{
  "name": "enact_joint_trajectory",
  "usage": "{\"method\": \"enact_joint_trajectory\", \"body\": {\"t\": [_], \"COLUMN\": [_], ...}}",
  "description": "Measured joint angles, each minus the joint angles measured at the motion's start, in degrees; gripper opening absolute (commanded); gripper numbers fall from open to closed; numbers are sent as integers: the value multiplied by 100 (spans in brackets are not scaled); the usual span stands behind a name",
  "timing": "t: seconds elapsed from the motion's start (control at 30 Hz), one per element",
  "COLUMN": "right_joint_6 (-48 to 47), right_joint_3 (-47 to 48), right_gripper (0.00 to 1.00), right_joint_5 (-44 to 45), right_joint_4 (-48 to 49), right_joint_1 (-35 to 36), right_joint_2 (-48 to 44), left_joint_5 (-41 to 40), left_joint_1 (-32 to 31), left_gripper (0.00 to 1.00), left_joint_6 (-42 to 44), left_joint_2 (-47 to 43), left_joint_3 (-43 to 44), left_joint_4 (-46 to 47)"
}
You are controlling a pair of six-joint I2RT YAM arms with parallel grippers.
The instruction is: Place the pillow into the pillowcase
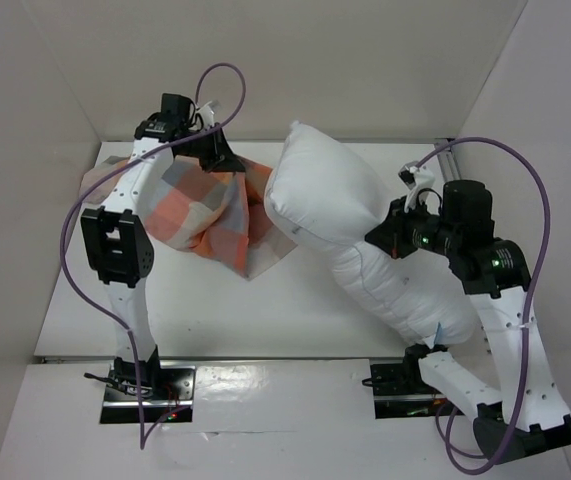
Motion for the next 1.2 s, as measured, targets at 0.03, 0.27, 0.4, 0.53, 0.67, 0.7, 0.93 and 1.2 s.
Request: {"method": "enact_joint_trajectory", "body": {"t": [0.03,0.27,0.4,0.53,0.67,0.7,0.93,1.2], "right_joint_6": [-20,-66,-63,31,278,330,660,951], "right_joint_3": [28,24,-11,-201,-673,-815,-1141,-70], "right_gripper": [0,0,0,0,0,0,84,89], "right_joint_5": [-7,-170,-254,-334,-367,-391,46,28], "right_joint_4": [-57,-313,-354,-343,-229,-223,-621,212], "right_joint_1": [-4,-4,7,66,96,101,131,201], "right_joint_2": [-35,-81,-76,-13,98,122,299,568], "left_joint_5": [28,133,247,332,356,354,367,380], "left_joint_1": [15,105,136,140,140,140,140,140], "left_gripper": [0,0,0,0,0,0,0,0], "left_joint_6": [-2,-184,-310,-380,-415,-413,-411,-385], "left_joint_2": [42,144,258,304,302,302,267,28], "left_joint_3": [81,398,671,649,490,444,262,-186], "left_joint_4": [7,157,273,404,448,452,466,516]}}
